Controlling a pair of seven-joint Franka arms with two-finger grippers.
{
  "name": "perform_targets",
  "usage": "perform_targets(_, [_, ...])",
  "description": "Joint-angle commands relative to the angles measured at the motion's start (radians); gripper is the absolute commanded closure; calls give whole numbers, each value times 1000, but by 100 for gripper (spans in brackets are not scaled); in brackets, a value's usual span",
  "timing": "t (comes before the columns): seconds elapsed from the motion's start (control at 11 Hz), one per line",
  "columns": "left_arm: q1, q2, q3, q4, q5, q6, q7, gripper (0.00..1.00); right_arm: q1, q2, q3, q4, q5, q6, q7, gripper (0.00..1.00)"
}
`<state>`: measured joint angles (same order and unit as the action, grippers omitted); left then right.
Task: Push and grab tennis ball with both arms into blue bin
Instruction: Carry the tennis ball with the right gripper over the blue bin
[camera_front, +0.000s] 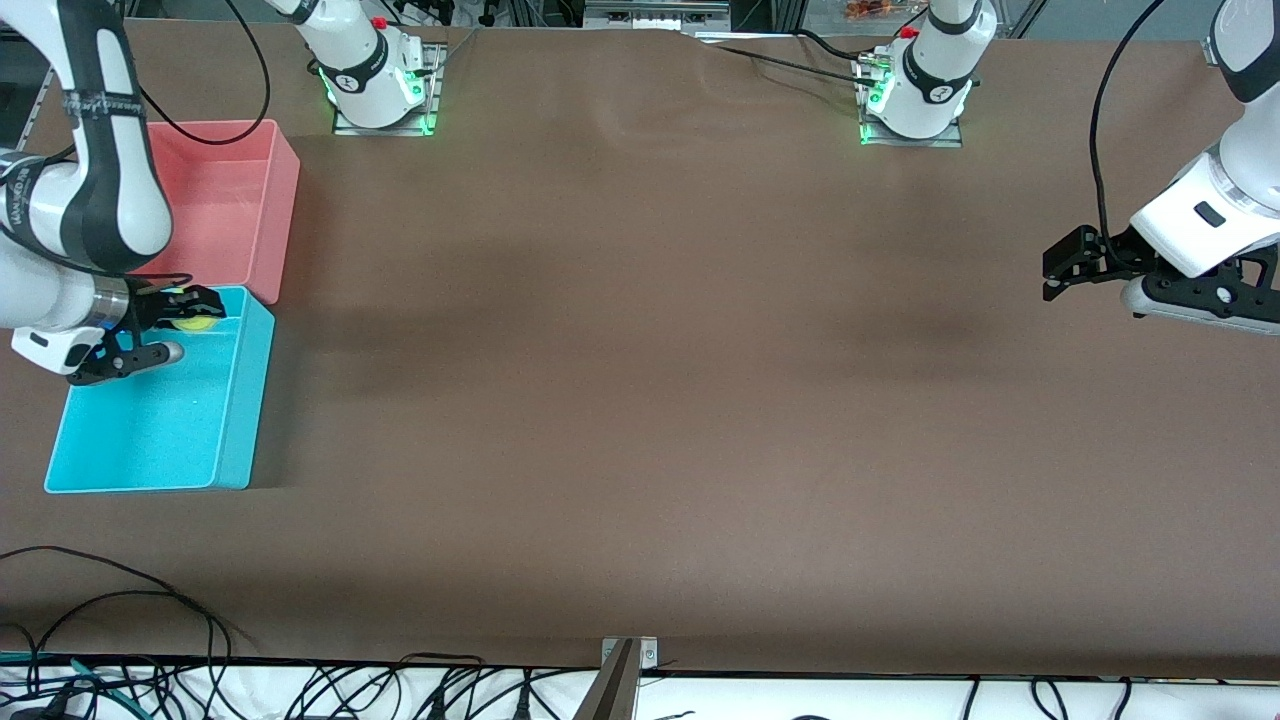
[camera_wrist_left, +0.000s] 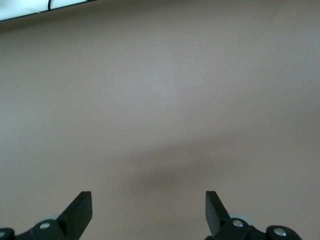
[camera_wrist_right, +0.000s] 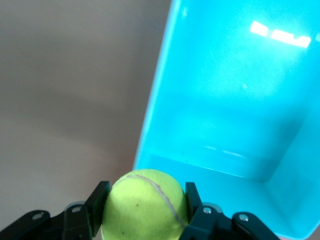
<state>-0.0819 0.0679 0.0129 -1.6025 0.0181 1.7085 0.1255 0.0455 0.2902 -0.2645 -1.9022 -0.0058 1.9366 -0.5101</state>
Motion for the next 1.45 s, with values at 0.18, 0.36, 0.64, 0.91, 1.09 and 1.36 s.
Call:
perform_targets(0.18, [2, -3, -2, 13, -20, -21, -3, 0, -124, 184, 4, 72, 120, 21, -209, 55])
perform_targets(0.36, [2, -2, -2, 13, -20, -21, -3, 0, -145, 239, 4, 106, 170, 21, -257, 54])
perform_targets(0.64, [2, 1, -2, 13, -30, -18, -4, 0, -159, 280, 5, 141, 196, 18, -275, 2])
perform_targets(0.91, [2, 1, -2, 13, -32, -20, -3, 0, -159, 282, 5, 163, 201, 7, -274, 0])
perform_targets(1.09, [4, 0, -2, 13, -32, -18, -3, 0, -153, 271, 5, 202, 201, -40, -265, 0])
perform_targets(1.36, [2, 0, -2, 15, -33, -20, -6, 0, -142, 267, 11, 343, 188, -192, -210, 0])
